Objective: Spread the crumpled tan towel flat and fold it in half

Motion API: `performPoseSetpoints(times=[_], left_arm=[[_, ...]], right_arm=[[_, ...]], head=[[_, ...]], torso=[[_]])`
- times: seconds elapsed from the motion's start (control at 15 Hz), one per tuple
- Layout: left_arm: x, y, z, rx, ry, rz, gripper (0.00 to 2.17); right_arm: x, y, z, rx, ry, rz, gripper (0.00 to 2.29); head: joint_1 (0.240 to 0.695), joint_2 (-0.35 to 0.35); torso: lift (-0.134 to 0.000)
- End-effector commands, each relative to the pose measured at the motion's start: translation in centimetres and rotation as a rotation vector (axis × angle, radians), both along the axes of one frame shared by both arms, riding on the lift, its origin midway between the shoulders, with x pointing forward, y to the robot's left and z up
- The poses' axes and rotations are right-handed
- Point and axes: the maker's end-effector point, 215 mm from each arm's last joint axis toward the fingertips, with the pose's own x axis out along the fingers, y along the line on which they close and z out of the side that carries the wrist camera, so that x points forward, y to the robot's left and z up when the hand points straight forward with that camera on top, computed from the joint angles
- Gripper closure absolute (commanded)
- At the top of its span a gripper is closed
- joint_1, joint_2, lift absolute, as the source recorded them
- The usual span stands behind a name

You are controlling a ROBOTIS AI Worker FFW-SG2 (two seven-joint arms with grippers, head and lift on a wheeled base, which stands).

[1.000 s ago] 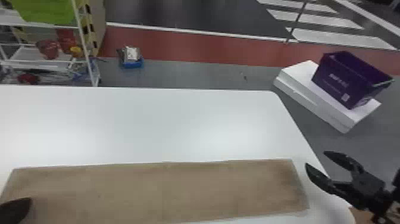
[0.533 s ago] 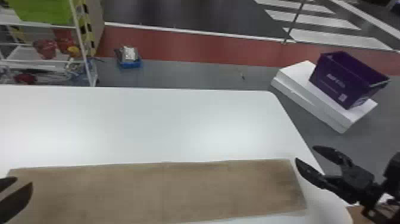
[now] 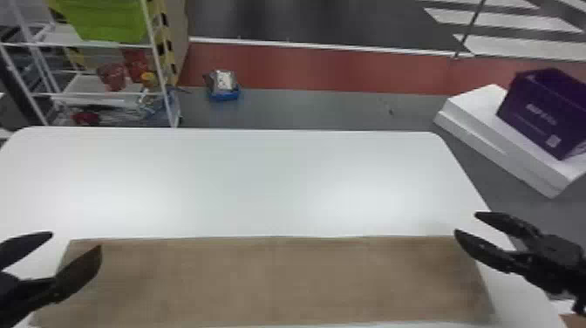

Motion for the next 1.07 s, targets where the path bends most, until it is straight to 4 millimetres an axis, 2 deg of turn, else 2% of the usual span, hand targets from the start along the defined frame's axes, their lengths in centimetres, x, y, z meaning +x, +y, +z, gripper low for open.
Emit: performPoseSetpoints(times=[0.0, 0.13, 0.27, 0.47, 0.6, 1.0], left_arm=[[2.3, 1.3, -0.9, -0.003, 0.018, 0.037, 0.03], [3.1, 1.9, -1.7, -0.007, 0.030, 0.054, 0.03], [2.9, 2.2, -2.8, -0.016, 0.047, 0.062, 0.03], [2.7, 2.3, -2.0, -0.016, 0.035, 0.059, 0.03], [1.9, 2.7, -2.5, -0.047, 0.069, 0.077, 0.03], [1.9, 3.0, -2.7, -0.042, 0.061, 0.083, 0.04]], right_arm=[[0.3, 0.9, -0.6, -0.010, 0.023, 0.020, 0.17], [0.2, 1.2, -0.5, -0.009, 0.025, 0.026, 0.17], [0.0, 1.2, -0.6, -0.033, 0.026, 0.031, 0.17], [-0.1, 0.7, -0.5, -0.052, 0.026, 0.022, 0.17], [-0.2, 0.6, -0.6, -0.051, 0.026, 0.021, 0.17], [-0.3, 0.0, -0.5, -0.067, 0.026, 0.014, 0.17]], head=[[0.695, -0.094], [0.695, -0.072], [0.695, -0.056], [0.695, -0.044], [0.695, -0.047], [0.695, -0.050]], torso=[[-0.124], [-0.124], [-0.124], [-0.124], [-0.124], [-0.124]])
